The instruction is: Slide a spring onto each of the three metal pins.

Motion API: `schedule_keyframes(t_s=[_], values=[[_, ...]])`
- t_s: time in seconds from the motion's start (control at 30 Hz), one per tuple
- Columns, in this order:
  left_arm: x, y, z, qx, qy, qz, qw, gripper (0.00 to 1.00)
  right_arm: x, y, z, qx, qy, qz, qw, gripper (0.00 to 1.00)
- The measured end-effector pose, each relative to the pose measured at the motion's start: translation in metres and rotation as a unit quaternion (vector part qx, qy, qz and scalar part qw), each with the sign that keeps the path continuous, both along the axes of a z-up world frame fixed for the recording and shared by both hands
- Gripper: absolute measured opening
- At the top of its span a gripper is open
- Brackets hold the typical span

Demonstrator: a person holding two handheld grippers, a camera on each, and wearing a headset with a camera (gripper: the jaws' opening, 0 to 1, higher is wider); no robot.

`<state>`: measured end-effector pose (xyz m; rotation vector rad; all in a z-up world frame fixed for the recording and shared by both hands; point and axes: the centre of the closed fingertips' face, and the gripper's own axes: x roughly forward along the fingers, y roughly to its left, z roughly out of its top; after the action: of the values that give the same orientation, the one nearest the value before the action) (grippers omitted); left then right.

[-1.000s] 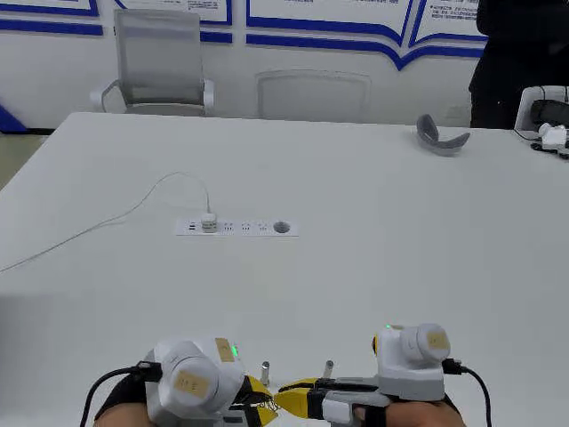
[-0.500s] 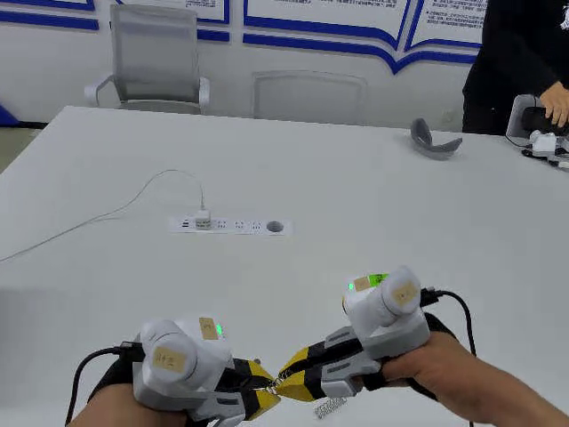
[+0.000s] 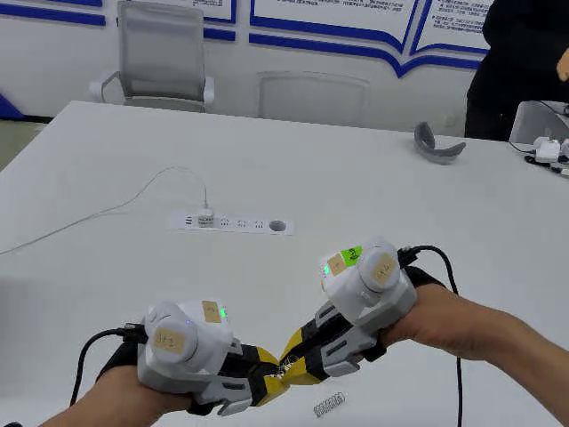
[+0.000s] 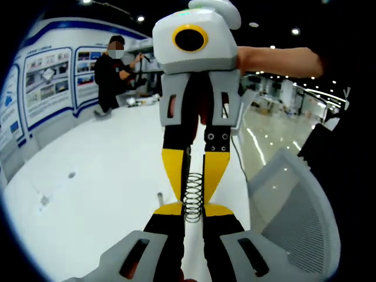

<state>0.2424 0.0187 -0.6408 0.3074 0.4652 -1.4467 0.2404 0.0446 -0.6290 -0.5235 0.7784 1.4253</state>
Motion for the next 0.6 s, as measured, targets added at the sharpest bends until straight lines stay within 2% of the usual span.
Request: schedule_keyframes(t_s=[0.2,0.4,0.6], values=[[-0.006,0.0,-0.001,-0.003,0.002,-0.009,1.0,0.1,-0.007,0.0,-0.002,-0.01,0.0,0.021,0.9997,0.12],[-0.009,-0.001,-0.005,-0.005,0.005,-0.006,1.0,0.12,-0.009,-0.001,-0.007,-0.016,0.0,0.019,0.9997,0.12],[-0.007,0.004,-0.009,-0.005,0.012,0.01,0.9999,0.19,-0.009,-0.006,-0.015,-0.024,-0.003,0.011,0.9996,0.12]])
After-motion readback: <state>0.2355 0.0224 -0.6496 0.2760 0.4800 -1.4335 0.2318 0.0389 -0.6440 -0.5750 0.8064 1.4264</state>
